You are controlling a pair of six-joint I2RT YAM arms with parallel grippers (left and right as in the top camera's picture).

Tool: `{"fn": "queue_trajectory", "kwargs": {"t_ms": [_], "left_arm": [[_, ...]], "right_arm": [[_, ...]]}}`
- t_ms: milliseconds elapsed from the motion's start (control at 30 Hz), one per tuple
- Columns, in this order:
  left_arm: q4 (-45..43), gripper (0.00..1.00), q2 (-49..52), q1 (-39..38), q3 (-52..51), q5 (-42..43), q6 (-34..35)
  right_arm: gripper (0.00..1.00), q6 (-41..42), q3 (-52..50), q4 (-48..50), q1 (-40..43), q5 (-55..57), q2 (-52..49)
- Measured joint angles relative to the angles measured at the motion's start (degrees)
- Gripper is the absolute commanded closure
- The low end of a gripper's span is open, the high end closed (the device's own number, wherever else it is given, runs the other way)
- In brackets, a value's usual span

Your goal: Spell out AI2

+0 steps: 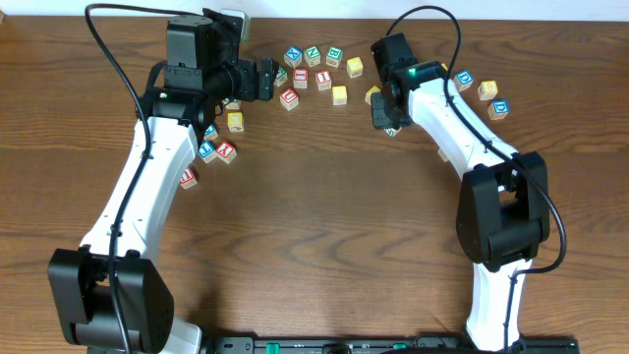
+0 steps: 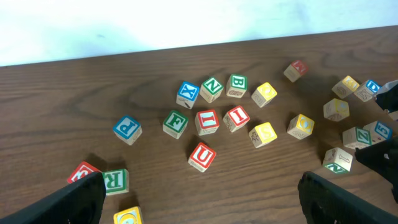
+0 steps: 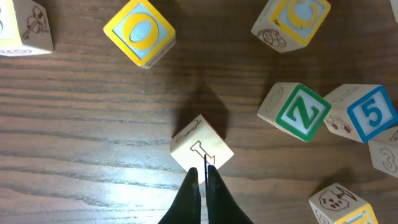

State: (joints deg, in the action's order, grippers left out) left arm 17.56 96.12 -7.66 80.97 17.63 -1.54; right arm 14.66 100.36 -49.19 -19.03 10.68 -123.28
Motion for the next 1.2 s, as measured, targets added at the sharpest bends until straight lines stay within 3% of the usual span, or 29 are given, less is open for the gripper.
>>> {"fn": "queue_trajectory", "kwargs": {"t_ms": [333,667,1200], "left_arm": [[0.0,0.02,0.0,0.0,0.0,-0.02,0.0],[0.02,0.02,0.0,0.0,0.0,-0.02,0.0],[0.02,0.02,0.0,0.0,0.0,-0.02,0.0]], "right_arm": [[0.99,0.0,-6.69,5.27,-0.02,-0.74,0.02],[0.99,-0.26,-7.13,6.14,-0.07,-0.92,0.22],[0.99,-8.17,-8.22,5.18,-3.21,-3.96,0.2]]}}
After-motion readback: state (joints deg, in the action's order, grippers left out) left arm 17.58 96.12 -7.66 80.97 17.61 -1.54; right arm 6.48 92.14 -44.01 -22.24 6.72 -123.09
